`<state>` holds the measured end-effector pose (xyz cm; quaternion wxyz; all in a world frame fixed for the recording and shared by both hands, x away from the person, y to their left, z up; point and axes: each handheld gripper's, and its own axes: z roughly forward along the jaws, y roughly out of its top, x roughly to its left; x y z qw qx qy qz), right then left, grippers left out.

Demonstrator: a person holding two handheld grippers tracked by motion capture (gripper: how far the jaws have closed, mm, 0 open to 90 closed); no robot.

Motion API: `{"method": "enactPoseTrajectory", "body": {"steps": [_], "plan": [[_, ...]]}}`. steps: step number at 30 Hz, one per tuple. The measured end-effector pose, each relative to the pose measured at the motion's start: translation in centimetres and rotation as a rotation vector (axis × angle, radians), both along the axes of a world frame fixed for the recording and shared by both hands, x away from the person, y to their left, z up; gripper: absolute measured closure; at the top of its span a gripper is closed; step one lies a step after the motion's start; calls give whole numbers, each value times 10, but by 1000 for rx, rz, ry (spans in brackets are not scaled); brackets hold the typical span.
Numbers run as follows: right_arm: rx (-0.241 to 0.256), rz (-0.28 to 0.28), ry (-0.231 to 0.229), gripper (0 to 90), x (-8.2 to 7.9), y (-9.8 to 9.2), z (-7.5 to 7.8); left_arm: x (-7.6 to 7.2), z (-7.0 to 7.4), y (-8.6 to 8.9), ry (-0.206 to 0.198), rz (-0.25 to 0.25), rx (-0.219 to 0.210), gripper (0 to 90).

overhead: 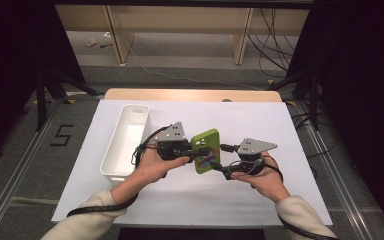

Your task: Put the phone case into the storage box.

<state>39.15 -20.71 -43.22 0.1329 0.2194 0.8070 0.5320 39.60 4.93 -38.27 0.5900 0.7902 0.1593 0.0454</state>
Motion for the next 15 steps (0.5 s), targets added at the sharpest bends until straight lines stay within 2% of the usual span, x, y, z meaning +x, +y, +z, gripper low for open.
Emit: {"method": "enactPoseTrajectory", "body": {"steps": [6,10,15], "plan": [[19,88,29,351,2,4,-2,-1,0,-3,0,-22,7,833],[45,143,43,444,2,9,-3,-1,-1,-4,-2,-28,11,833],[40,180,59,579,2,10,-5,-1,0,-2,-5,-25,-5,825]]}}
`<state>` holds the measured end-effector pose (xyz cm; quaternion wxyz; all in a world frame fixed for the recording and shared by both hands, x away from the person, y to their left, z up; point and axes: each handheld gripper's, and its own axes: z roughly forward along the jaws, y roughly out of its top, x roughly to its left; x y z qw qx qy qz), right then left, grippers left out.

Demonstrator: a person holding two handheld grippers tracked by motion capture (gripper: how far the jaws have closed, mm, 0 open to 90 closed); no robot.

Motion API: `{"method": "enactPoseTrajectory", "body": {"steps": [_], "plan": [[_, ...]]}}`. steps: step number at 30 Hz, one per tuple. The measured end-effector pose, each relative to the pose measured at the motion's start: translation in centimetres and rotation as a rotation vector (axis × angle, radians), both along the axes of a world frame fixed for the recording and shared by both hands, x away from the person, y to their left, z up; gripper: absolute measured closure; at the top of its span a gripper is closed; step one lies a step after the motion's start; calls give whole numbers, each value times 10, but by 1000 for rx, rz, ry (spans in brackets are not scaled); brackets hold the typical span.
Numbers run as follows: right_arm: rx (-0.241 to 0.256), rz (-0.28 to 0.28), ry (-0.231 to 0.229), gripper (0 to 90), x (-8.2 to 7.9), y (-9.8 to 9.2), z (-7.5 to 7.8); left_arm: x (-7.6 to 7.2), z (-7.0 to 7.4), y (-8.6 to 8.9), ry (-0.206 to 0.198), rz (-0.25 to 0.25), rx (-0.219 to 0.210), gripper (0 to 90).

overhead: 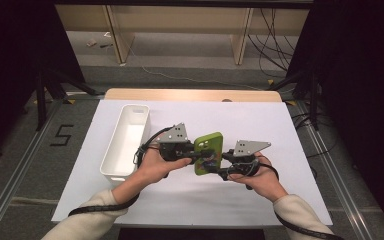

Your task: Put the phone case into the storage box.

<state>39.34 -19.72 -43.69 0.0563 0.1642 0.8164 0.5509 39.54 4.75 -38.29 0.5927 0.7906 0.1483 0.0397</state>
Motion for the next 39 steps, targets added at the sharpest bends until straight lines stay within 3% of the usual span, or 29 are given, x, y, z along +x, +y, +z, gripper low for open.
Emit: {"method": "enactPoseTrajectory", "body": {"steps": [2,6,9,13,18,22,28,39], "plan": [[8,12,11,652,0,-1,0,0,1,1,6,7,-9,806],[50,21,28,775,0,-5,3,2,3,4,-36,12,-44,688],[71,13,55,778,-1,-5,5,3,3,4,-54,52,-57,606],[74,-23,63,779,-3,-2,8,1,4,5,-79,151,-30,367],[66,-102,40,778,-2,-3,11,1,7,11,-81,223,-13,162],[60,-150,21,778,-2,-3,12,0,8,16,-90,265,-12,76],[41,-206,-2,778,0,1,14,-1,6,24,-84,301,-26,0],[42,-279,-47,778,5,7,17,0,8,24,-90,355,-48,0]]}}
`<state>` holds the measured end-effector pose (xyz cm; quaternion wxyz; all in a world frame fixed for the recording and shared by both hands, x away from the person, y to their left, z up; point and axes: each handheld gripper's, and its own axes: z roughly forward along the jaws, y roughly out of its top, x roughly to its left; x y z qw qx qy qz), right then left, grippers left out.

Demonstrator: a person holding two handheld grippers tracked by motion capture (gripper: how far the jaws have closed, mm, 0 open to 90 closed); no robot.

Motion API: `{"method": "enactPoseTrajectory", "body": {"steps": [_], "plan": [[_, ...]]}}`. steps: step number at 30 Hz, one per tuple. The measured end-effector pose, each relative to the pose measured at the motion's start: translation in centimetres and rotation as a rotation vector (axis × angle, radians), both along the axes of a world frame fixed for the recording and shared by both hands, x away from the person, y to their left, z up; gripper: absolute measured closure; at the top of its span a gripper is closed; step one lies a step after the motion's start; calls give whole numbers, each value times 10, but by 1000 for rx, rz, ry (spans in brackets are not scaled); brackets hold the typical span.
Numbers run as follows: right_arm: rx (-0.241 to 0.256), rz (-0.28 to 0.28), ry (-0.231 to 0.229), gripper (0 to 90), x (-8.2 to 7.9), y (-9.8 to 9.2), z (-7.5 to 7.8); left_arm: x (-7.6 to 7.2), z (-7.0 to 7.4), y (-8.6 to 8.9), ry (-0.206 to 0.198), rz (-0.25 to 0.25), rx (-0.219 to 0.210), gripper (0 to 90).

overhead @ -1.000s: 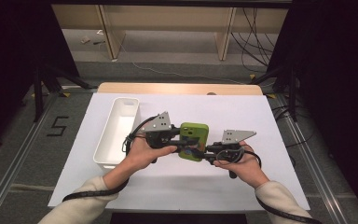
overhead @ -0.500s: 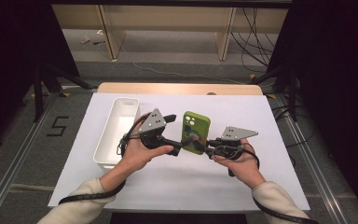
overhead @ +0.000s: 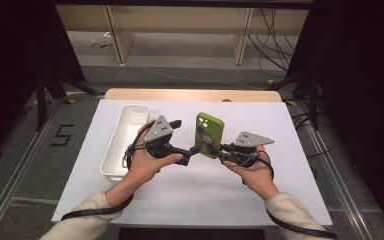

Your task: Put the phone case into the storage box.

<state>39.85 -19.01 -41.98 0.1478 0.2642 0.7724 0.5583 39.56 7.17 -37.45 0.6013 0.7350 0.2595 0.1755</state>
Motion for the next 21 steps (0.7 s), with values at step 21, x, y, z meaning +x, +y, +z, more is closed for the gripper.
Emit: {"method": "enactPoseTrajectory", "body": {"steps": [21], "plan": [[-32,-78,7,778,9,14,-7,11,14,-27,9,89,-11,0]]}}
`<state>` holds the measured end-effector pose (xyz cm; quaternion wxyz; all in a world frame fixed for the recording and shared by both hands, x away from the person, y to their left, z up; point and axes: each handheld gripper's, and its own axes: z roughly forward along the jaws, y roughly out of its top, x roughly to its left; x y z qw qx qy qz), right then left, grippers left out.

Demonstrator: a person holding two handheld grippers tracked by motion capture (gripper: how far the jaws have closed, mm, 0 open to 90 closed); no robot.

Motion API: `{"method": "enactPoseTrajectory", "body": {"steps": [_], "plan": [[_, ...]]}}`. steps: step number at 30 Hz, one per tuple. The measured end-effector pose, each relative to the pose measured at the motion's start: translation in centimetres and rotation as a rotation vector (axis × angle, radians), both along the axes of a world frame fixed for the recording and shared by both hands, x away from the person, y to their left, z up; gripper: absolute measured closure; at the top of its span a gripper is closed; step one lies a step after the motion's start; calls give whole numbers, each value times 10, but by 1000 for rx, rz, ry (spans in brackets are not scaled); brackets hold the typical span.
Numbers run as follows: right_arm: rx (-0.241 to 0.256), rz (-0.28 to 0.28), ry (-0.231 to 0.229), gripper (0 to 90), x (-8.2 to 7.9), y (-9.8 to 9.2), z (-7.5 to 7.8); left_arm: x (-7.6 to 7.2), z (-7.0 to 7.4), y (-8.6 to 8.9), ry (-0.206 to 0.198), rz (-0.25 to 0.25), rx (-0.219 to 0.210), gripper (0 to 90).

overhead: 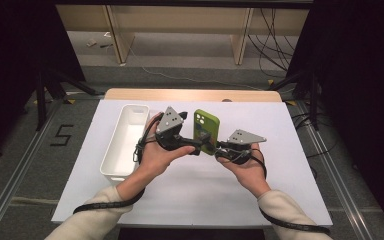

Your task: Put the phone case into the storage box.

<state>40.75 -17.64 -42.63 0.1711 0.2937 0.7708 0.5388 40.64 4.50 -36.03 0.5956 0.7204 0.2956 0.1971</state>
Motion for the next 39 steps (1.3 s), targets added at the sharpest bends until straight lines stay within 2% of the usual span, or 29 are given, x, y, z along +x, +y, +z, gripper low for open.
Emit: {"method": "enactPoseTrajectory", "body": {"steps": [6,14,23,30,33,39], "plan": [[0,0,-4,778,0,3,0,4,-1,-8,-11,9,-1,0],[-3,-3,7,778,0,6,-2,3,2,-13,-42,14,-5,0],[-3,-4,7,777,1,9,-4,5,1,-18,-51,39,1,17],[1,-4,-3,778,-1,10,-2,7,-3,-22,-38,66,13,78],[1,-4,-7,778,-1,10,-2,7,-3,-22,-39,75,3,137],[2,-11,-15,777,-1,10,-3,6,-4,-21,-36,70,-3,152]]}}
